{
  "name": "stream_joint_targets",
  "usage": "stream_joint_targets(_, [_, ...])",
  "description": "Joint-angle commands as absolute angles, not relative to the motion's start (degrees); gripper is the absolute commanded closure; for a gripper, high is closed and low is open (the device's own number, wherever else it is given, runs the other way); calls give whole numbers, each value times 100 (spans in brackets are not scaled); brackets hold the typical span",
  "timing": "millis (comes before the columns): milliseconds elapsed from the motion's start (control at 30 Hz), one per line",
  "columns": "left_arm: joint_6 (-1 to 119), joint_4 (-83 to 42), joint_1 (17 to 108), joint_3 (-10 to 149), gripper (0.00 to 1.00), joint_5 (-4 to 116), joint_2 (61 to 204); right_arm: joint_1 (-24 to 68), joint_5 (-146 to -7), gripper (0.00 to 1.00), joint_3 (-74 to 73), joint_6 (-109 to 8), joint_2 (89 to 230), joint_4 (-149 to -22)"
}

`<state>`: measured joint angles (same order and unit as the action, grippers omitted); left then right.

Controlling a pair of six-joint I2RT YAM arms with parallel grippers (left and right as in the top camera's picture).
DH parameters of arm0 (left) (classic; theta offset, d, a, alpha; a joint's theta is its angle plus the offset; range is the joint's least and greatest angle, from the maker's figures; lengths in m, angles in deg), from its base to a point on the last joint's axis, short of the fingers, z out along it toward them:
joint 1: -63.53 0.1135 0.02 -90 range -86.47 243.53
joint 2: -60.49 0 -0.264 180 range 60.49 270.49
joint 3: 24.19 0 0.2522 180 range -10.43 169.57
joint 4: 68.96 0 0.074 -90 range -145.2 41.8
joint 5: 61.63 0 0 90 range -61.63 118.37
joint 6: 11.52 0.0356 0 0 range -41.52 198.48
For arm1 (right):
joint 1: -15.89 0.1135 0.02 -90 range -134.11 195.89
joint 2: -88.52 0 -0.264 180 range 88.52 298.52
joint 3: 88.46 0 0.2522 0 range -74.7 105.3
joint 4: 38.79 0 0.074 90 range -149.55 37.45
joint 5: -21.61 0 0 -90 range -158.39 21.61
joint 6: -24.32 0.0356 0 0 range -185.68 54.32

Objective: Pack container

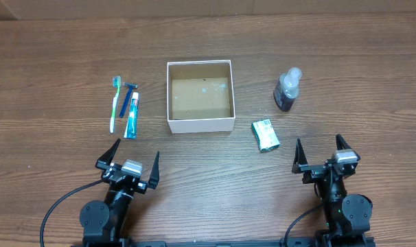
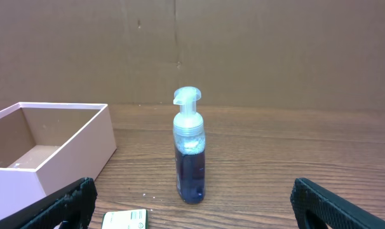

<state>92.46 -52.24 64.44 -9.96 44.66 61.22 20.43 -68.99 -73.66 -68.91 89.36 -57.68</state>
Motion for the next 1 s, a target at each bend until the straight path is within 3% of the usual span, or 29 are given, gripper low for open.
stream_joint_targets(0, [9349,-5241,6512,-1015,0,4451,6074,2054,-6851,0,-7423,-6913,8868,-5737])
stream_joint_targets(967, [9351,-5241,6512,-1015,0,4451,6074,2056,-7093,0,-7396,-6552,8890,-5693])
